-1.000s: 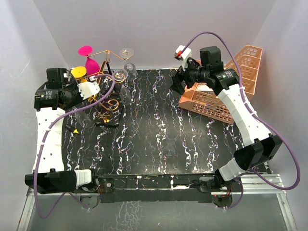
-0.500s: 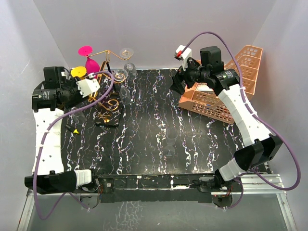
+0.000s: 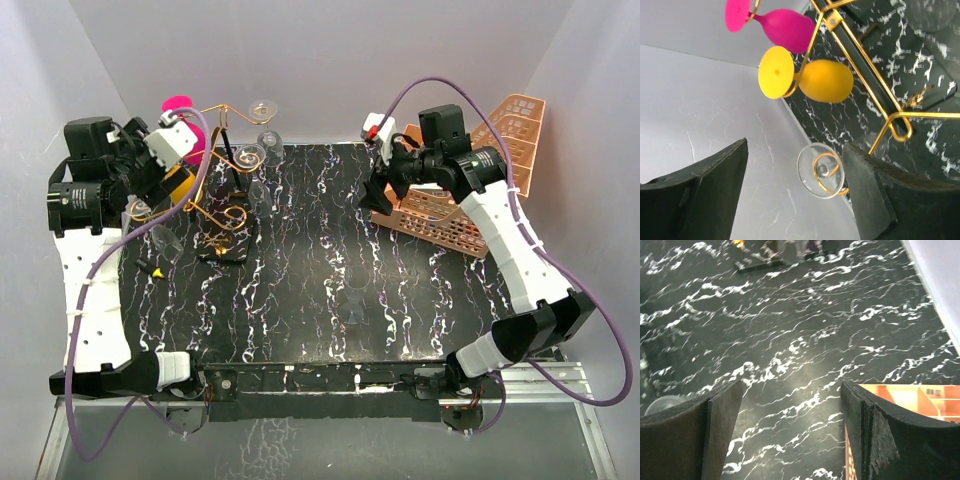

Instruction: Place the wine glass upside down on the wine glass rack

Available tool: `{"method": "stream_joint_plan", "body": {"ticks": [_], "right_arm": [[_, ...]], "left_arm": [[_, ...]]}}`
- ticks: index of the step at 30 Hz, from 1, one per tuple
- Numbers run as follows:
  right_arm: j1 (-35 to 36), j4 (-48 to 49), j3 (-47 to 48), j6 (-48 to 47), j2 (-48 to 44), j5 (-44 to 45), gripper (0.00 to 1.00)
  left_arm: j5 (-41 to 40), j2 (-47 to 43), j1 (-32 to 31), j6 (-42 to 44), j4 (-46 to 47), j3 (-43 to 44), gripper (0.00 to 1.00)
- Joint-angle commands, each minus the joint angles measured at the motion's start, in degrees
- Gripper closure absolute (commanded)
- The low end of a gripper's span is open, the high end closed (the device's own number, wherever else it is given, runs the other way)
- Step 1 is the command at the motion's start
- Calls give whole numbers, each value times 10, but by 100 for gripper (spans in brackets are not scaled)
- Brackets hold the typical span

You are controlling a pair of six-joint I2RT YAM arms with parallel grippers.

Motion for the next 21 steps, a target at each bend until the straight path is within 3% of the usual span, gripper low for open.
{"method": "stream_joint_plan", "body": {"ticks": [1, 9, 21], "right_arm": [[19, -91, 0, -78, -38, -52, 15], [65, -143, -82, -104, -97, -61, 17], [134, -104, -144, -43, -96, 22, 29]], "left_arm": [[-12, 7, -2, -110, 67, 23, 20], [-54, 27, 0, -222, 152, 36, 3], [15, 52, 1, -300, 212, -2, 3]]}}
